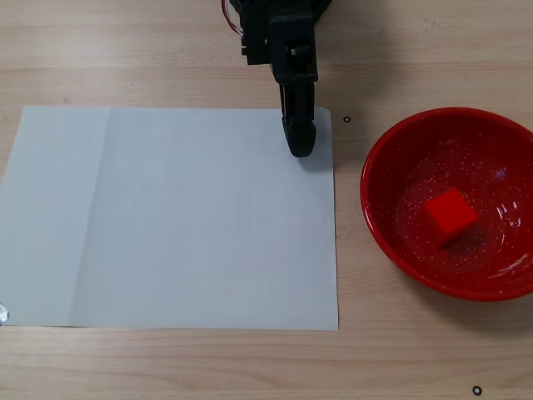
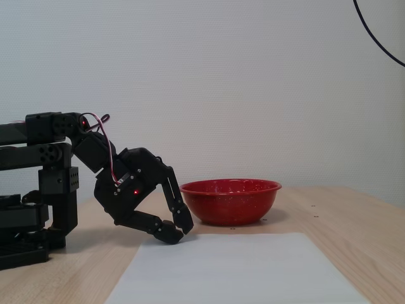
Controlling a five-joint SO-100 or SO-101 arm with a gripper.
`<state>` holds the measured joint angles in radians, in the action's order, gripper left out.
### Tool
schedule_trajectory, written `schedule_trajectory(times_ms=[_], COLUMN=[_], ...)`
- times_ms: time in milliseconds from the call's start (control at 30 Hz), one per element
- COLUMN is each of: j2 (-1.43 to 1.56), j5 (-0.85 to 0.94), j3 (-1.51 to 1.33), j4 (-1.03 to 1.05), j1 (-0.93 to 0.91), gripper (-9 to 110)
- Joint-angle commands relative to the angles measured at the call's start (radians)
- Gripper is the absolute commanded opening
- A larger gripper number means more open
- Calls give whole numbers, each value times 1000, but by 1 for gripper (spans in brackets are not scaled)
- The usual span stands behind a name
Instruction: Grasp the red cube and put it in the red bowl.
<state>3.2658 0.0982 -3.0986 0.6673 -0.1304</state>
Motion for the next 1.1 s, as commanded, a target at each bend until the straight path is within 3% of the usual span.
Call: schedule_trajectory(times_ms=[0,333,1067], j2=[12,12,11], j5=[18,-17,-12], j3=[-5,-5,-5], j4=[28,207,222], j1=[-8,25,35], gripper=[0,0,0])
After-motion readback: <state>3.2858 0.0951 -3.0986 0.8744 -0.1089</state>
